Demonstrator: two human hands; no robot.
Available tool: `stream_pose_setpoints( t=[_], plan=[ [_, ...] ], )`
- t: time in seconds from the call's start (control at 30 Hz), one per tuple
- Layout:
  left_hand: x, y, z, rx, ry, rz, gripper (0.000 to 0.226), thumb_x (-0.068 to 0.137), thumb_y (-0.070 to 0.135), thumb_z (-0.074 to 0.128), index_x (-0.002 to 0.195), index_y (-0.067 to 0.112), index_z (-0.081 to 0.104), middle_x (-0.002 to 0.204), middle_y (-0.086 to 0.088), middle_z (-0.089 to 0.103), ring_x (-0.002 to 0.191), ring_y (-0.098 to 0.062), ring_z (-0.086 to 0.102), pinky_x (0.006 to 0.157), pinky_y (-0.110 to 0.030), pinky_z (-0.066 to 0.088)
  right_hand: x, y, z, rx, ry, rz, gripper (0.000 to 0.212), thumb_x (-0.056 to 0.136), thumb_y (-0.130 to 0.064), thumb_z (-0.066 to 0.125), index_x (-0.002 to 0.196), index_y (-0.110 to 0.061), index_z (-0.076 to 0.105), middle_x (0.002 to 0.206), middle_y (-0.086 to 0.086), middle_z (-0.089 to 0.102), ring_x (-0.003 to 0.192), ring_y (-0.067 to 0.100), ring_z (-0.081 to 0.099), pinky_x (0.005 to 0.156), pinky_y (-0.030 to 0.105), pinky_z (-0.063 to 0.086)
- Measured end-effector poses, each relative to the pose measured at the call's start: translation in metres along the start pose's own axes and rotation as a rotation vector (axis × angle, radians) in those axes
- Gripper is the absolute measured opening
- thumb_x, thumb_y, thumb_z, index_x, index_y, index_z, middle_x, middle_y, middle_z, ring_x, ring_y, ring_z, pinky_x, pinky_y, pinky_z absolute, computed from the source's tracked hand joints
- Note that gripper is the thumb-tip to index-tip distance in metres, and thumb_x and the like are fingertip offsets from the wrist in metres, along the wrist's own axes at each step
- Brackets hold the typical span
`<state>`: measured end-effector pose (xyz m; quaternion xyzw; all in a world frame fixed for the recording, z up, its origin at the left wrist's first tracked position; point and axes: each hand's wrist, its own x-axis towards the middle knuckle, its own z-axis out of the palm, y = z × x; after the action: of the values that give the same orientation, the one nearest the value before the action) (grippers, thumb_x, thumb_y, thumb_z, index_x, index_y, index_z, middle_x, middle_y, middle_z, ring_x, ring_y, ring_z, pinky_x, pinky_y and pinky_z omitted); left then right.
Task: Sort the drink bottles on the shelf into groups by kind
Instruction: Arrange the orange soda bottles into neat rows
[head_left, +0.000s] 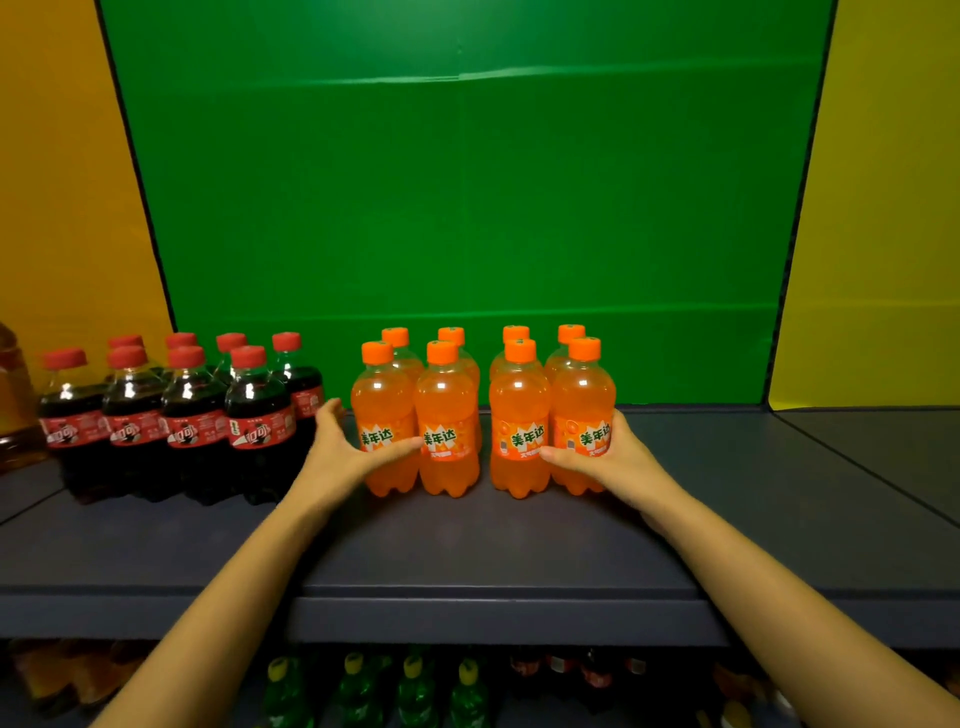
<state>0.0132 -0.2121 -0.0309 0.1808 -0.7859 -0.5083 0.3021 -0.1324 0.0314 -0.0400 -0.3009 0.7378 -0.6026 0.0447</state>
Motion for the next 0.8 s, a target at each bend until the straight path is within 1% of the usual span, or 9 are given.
stream_pose_setpoints(
  t=[0.03, 0.1, 0.17, 0.2, 0.3, 0.43, 0.63, 0.73, 0.8],
  plan=[
    [0.006, -0.001, -0.003, -0.055, -0.103, -0.037, 0.147, 0.02, 0.061, 0.086, 0.142, 0.016, 0.017, 0.135, -0.002, 0.044, 0.118, -0.017, 0.049, 0.1, -0.036, 0.042, 0.001, 0.0, 0.002, 0.052, -0.003, 0.006, 0.069, 0.064, -0.024, 0.082, 0.117, -0.033, 0.039, 0.119, -0.003, 0.056, 0.103, 0.01, 0.057, 0.087, 0.028, 0.047],
    [0.017, -0.004, -0.007, -0.104, -0.26, -0.045, 0.141, 0.014, 0.058, 0.087, 0.136, 0.019, 0.028, 0.12, 0.005, 0.054, 0.104, -0.01, 0.057, 0.086, -0.029, 0.049, 0.002, 0.0, 0.005, 0.137, 0.005, 0.009, 0.075, 0.066, -0.014, 0.081, 0.125, -0.027, 0.036, 0.116, -0.005, 0.057, 0.1, 0.006, 0.057, 0.077, 0.02, 0.049],
    [0.028, -0.009, -0.008, -0.095, -0.344, 0.008, 0.127, 0.023, 0.05, 0.091, 0.133, 0.025, 0.032, 0.121, 0.003, 0.058, 0.105, -0.012, 0.061, 0.088, -0.032, 0.051, 0.002, 0.0, 0.005, 0.175, 0.007, -0.016, 0.076, 0.066, -0.007, 0.079, 0.125, -0.026, 0.036, 0.112, -0.007, 0.058, 0.097, 0.001, 0.058, 0.066, 0.013, 0.051],
    [0.031, -0.01, -0.007, -0.099, -0.365, 0.039, 0.121, 0.027, 0.047, 0.092, 0.131, 0.027, 0.035, 0.123, 0.002, 0.059, 0.107, -0.013, 0.062, 0.091, -0.034, 0.051, 0.003, -0.001, 0.006, 0.184, 0.009, -0.03, 0.076, 0.066, -0.004, 0.079, 0.126, -0.026, 0.037, 0.111, -0.008, 0.058, 0.097, 0.001, 0.058, 0.064, 0.01, 0.051],
    [0.038, -0.018, -0.004, -0.18, -0.363, 0.054, 0.119, 0.033, 0.042, 0.093, 0.135, 0.025, 0.035, 0.126, -0.002, 0.059, 0.111, -0.016, 0.061, 0.093, -0.038, 0.05, 0.005, 0.0, 0.008, 0.198, 0.026, -0.054, 0.076, 0.065, 0.002, 0.078, 0.126, -0.022, 0.039, 0.11, -0.007, 0.06, 0.099, 0.004, 0.059, 0.065, 0.009, 0.05],
    [0.039, -0.024, 0.001, -0.247, -0.383, 0.039, 0.114, 0.034, 0.041, 0.093, 0.134, 0.02, 0.04, 0.121, -0.005, 0.064, 0.106, -0.019, 0.064, 0.085, -0.034, 0.053, 0.004, -0.001, 0.011, 0.213, 0.052, -0.059, 0.069, 0.068, 0.005, 0.075, 0.123, -0.021, 0.042, 0.105, -0.008, 0.061, 0.091, 0.001, 0.06, 0.062, 0.009, 0.05],
    [0.043, -0.028, 0.007, -0.28, -0.367, 0.044, 0.109, 0.037, 0.039, 0.092, 0.133, 0.021, 0.041, 0.12, -0.004, 0.065, 0.106, -0.018, 0.064, 0.087, -0.036, 0.052, 0.006, 0.001, 0.014, 0.174, 0.06, -0.061, 0.068, 0.069, 0.001, 0.076, 0.122, -0.022, 0.041, 0.105, -0.01, 0.06, 0.091, -0.001, 0.06, 0.062, 0.008, 0.049],
    [0.043, -0.029, 0.011, -0.303, -0.351, 0.062, 0.102, 0.042, 0.03, 0.088, 0.133, 0.022, 0.041, 0.12, -0.003, 0.065, 0.105, -0.017, 0.065, 0.085, -0.032, 0.053, 0.007, 0.004, 0.014, 0.153, 0.049, -0.064, 0.069, 0.069, -0.003, 0.076, 0.124, -0.023, 0.04, 0.108, -0.008, 0.06, 0.094, 0.0, 0.06, 0.064, 0.01, 0.05],
    [0.045, -0.03, 0.012, -0.314, -0.345, 0.069, 0.102, 0.042, 0.03, 0.088, 0.132, 0.022, 0.041, 0.119, -0.003, 0.065, 0.105, -0.017, 0.065, 0.083, -0.03, 0.054, 0.009, 0.006, 0.014, 0.16, 0.051, -0.059, 0.07, 0.069, -0.004, 0.077, 0.124, -0.024, 0.04, 0.109, -0.008, 0.06, 0.095, 0.001, 0.06, 0.064, 0.009, 0.05]
  ],
)
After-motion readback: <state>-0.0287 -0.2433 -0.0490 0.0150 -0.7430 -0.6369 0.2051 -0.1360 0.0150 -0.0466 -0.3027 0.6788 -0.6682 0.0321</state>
